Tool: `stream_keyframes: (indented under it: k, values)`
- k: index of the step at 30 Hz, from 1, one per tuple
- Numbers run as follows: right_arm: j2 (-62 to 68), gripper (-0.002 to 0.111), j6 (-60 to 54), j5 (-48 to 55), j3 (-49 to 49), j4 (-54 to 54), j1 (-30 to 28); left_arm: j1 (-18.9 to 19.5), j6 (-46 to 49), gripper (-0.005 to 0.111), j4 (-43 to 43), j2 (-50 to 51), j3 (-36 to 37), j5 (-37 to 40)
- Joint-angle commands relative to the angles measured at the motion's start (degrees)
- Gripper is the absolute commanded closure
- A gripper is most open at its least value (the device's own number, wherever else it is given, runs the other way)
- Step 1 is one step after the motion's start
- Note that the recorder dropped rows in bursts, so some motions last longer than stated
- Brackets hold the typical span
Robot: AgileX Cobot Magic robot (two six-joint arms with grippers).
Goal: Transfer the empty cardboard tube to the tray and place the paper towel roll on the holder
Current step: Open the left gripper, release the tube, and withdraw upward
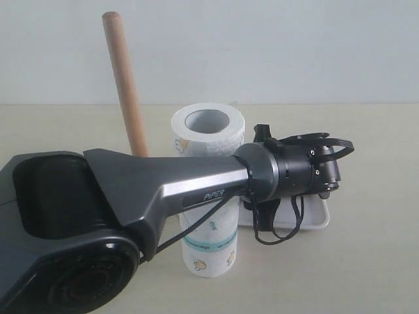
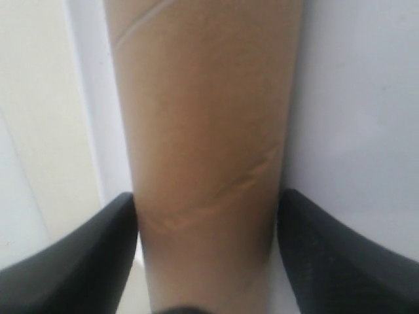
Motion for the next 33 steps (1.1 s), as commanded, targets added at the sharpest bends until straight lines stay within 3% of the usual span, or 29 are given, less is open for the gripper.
stream_keyframes:
  k: [1,19,33]
  values:
    - [-0.25,0.108,-0.2,-0.53,-0.04,0.04,-0.14,-0.65,-0.6,0.047,1.92,-0.68,0.24,0.92]
    - [-0.25,0.108,-0.2,-0.53,-0.04,0.04,-0.14,-1.86,-0.51,0.047,-0.68,-3.86,-3.59,2.22]
    - [-0.25,0.108,-0.2,-0.48,-0.04,0.04,-0.14,-7.25,-0.61,0.047,3.83,-9.23,-3.71,1.75]
